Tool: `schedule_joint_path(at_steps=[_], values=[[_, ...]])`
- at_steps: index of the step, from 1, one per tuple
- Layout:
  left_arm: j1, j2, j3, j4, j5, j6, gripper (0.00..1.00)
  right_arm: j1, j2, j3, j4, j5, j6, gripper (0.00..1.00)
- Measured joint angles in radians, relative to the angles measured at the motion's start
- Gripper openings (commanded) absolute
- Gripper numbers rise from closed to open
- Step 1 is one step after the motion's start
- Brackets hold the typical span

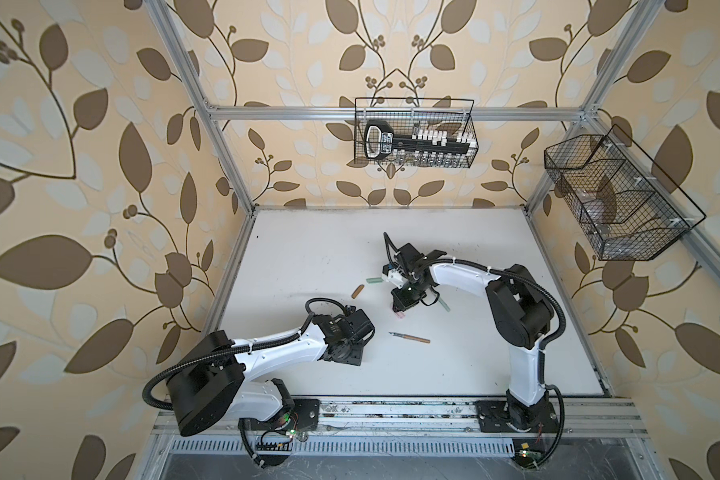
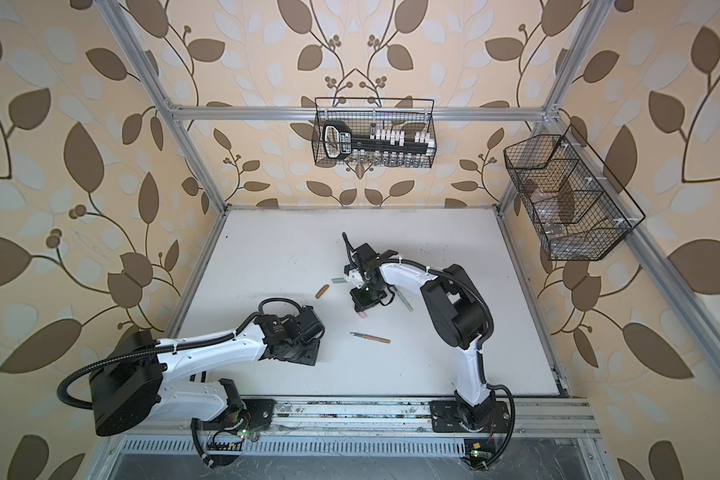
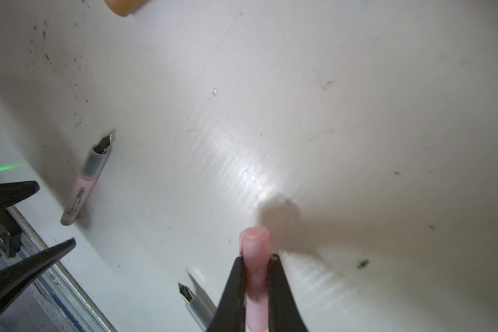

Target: Insert the pens into the pen caps

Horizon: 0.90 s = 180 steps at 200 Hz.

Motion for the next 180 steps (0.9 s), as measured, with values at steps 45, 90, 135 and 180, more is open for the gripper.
schedule_joint_path(at_steps=[45,90,135,180], values=[[0.0,0.08,0.043,-0.026,0.001,0.02,0.48,-0.013,-0.115,-0.07,0.082,-0.01,0.048,0.09],[0.0,0.131,0.084,-0.04,0.021,0.047,0.33,-0.013,-0.14,-0.132,0.156,-0.023,0.084,0.09],[0.0,0.142,0.096,-0.043,0.024,0.066,0.26,-0.021,-0.196,-0.177,0.219,-0.043,0.119,0.09],[-0.002,0.142,0.098,-0.065,0.017,0.085,0.15,-0.036,-0.252,-0.212,0.283,-0.051,0.145,0.09]])
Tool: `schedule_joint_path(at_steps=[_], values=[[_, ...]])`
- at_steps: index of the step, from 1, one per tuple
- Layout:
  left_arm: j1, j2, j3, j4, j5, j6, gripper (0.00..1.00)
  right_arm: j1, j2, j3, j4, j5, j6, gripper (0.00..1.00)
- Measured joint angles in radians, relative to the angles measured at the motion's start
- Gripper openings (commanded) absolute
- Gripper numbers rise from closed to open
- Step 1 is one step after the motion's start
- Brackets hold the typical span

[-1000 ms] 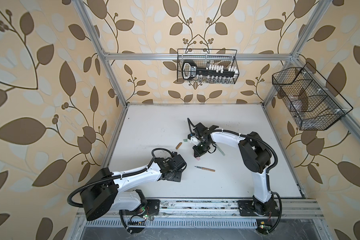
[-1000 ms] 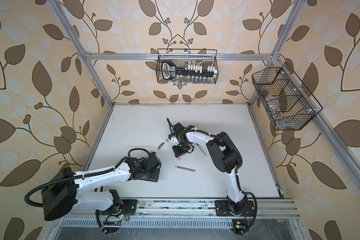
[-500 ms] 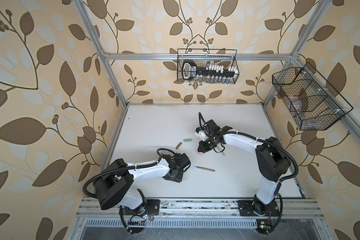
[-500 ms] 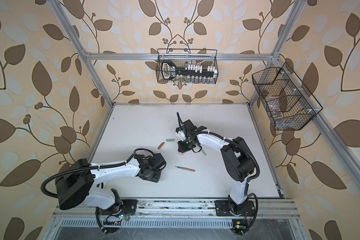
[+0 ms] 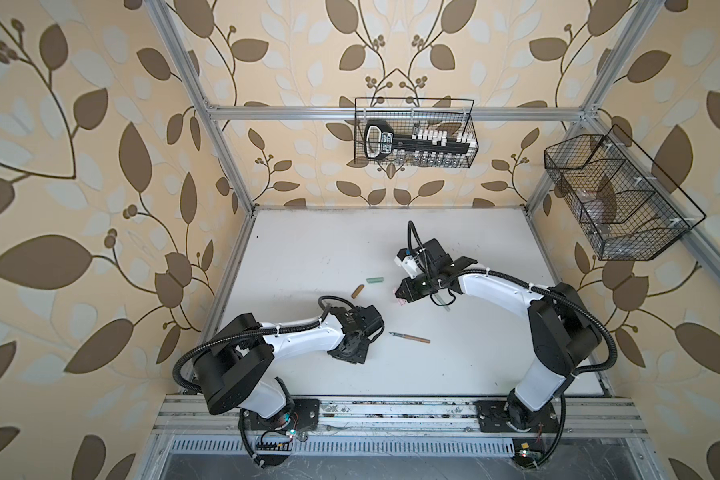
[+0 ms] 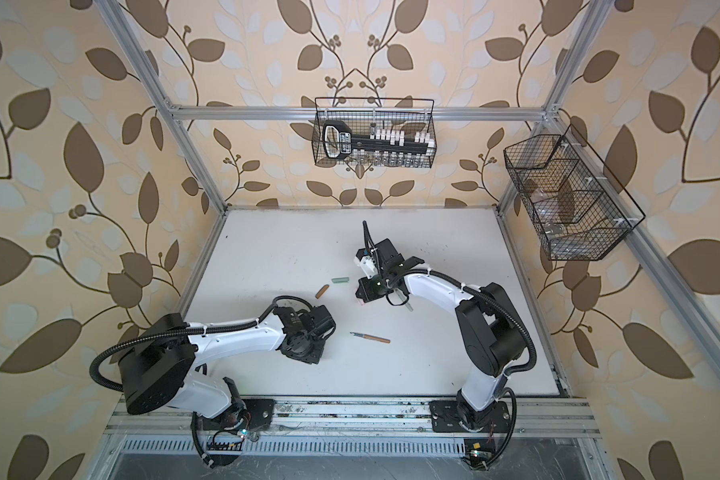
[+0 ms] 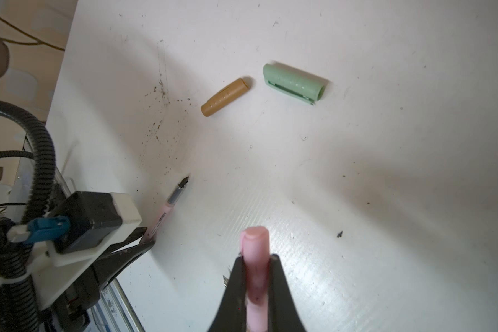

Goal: Insert the pens into the pen caps
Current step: 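Raise the pink pen nib-up with the left gripper while the right lifts the cap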

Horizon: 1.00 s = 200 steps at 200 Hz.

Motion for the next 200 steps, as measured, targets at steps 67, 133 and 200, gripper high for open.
schedule_joint_path(at_steps=[67,133,200], values=[[-0.001,0.021,0.022,-0.015,-0.029,0.026,0.01,-0.008,-0.048,-0.053,0.068,0.003,0.038,0.08],[-0.001,-0.006,0.105,0.012,-0.117,0.082,0.0,-0.027,-0.166,-0.141,0.184,-0.006,0.104,0.04],[-0.001,-0.134,0.182,0.178,-0.196,0.185,0.0,-0.074,-0.375,-0.201,0.357,-0.014,0.205,0.02]])
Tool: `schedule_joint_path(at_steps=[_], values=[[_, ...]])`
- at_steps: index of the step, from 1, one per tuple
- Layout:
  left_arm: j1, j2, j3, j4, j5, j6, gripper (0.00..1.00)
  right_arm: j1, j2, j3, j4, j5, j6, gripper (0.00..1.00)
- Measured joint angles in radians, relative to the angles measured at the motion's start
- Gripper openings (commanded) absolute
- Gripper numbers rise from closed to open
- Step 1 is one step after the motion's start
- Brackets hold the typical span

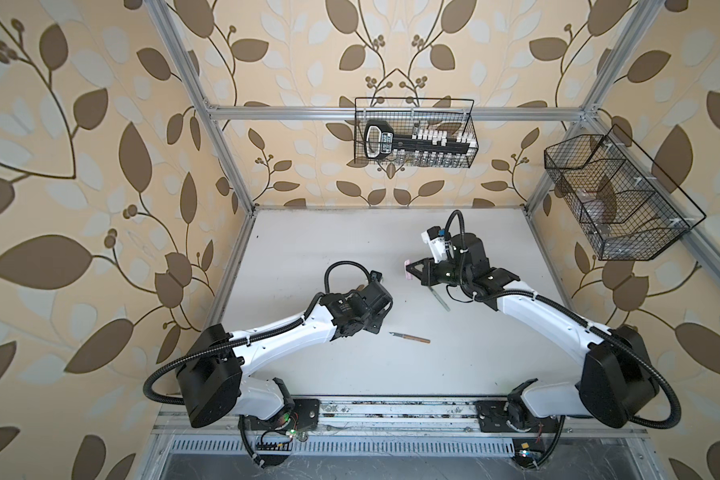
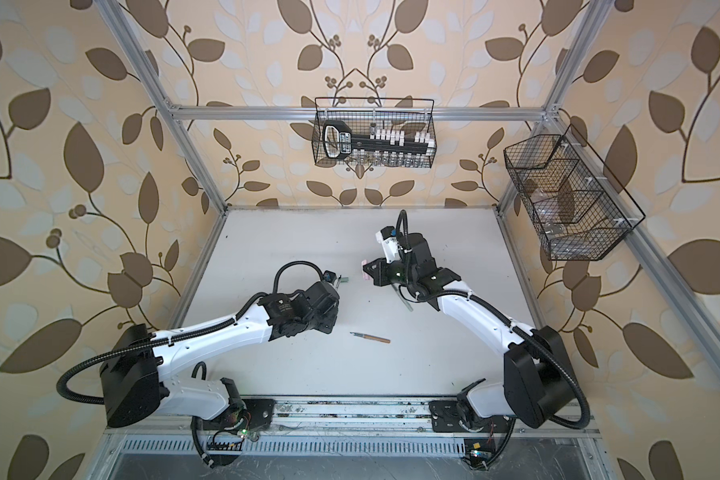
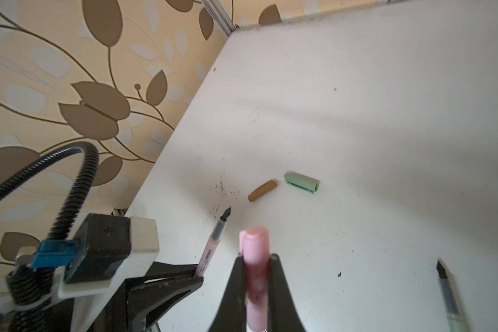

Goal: Insert the pens into the pen caps
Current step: 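Raise the pink pen nib-up with the left gripper while the right lifts the cap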

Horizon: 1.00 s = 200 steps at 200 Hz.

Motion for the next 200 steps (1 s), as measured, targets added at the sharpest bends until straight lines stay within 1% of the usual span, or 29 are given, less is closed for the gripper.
schedule_joint_path(at_steps=[23,42,69,95,128,200], values=[[0.0,-0.065,-0.024,0.121,-0.013,0.05,0.0,0.0,-0.093,-0.048,0.103,0.004,0.034,0.03],[0.0,-0.09,-0.029,0.201,-0.011,0.096,0.0,0.0,-0.15,-0.082,0.183,0.009,0.054,0.03],[0.0,-0.087,-0.029,0.282,-0.006,0.137,0.0,0.0,-0.188,-0.114,0.273,0.019,0.075,0.03],[0.0,-0.085,-0.031,0.34,-0.003,0.157,0.0,0.0,-0.204,-0.117,0.312,0.029,0.084,0.02],[0.001,-0.093,-0.032,0.379,0.014,0.182,0.0,0.002,-0.223,-0.117,0.345,0.045,0.087,0.02],[0.001,-0.166,-0.032,0.385,0.047,0.208,0.0,0.039,-0.22,-0.082,0.372,0.08,0.076,0.0]])
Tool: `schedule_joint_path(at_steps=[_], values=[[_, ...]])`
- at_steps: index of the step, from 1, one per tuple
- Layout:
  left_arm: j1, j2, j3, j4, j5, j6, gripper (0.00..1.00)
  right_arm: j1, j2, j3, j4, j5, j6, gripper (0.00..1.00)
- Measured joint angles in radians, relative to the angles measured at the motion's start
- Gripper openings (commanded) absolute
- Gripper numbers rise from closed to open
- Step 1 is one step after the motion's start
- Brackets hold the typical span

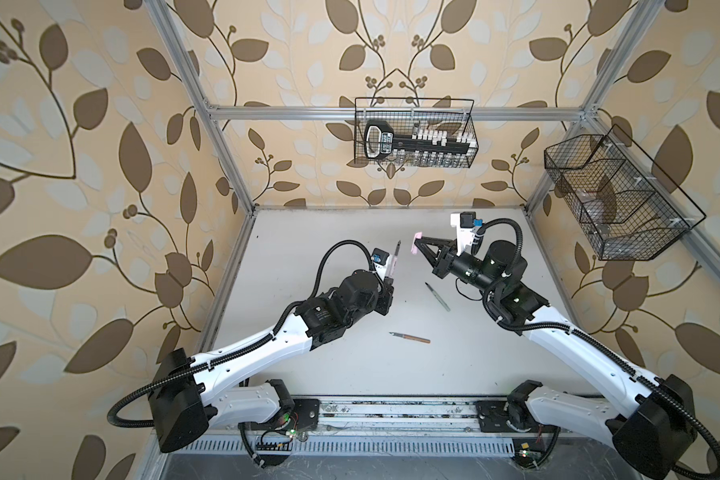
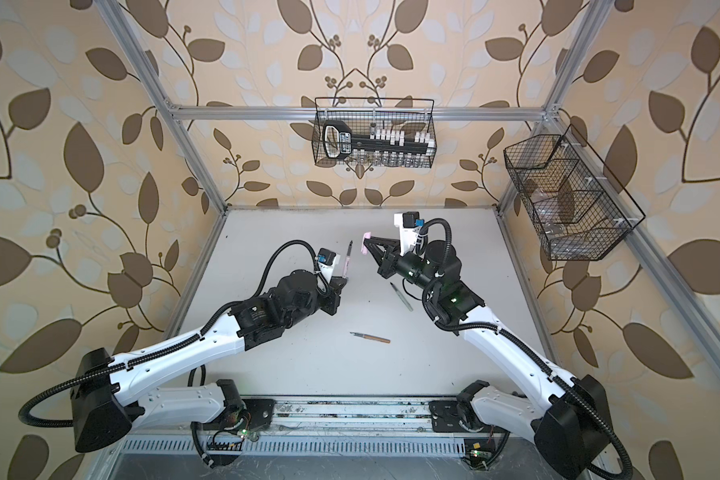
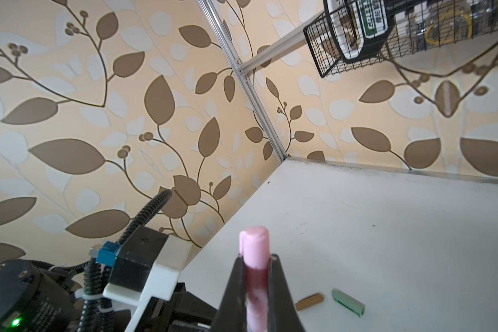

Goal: Insert the pens into the pen caps
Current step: 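Raise the pink pen nib-up with the left gripper while the right lifts the cap, then move the pink cap above the pen nib with the right gripper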

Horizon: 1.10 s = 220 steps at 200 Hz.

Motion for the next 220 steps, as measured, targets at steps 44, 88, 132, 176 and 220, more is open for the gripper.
schedule_joint_path(at_steps=[44,88,132,176,220], values=[[0.0,0.0,0.0,-0.002,0.003,0.005,0.0,0.0,0.057,0.055,0.039,0.007,0.003,0.0],[0.0,-0.003,0.0,-0.006,0.001,0.024,0.0,-0.002,0.159,0.132,0.055,0.003,0.031,0.0],[0.0,-0.035,-0.015,-0.001,-0.024,0.044,0.0,-0.007,0.222,0.175,0.059,-0.029,0.079,0.0],[-0.001,-0.069,-0.117,0.103,-0.119,0.093,0.0,-0.014,0.22,0.182,0.061,-0.05,0.092,0.0],[-0.007,-0.072,-0.225,0.269,-0.211,0.142,0.0,-0.027,0.184,0.215,0.036,-0.051,0.056,0.0]])
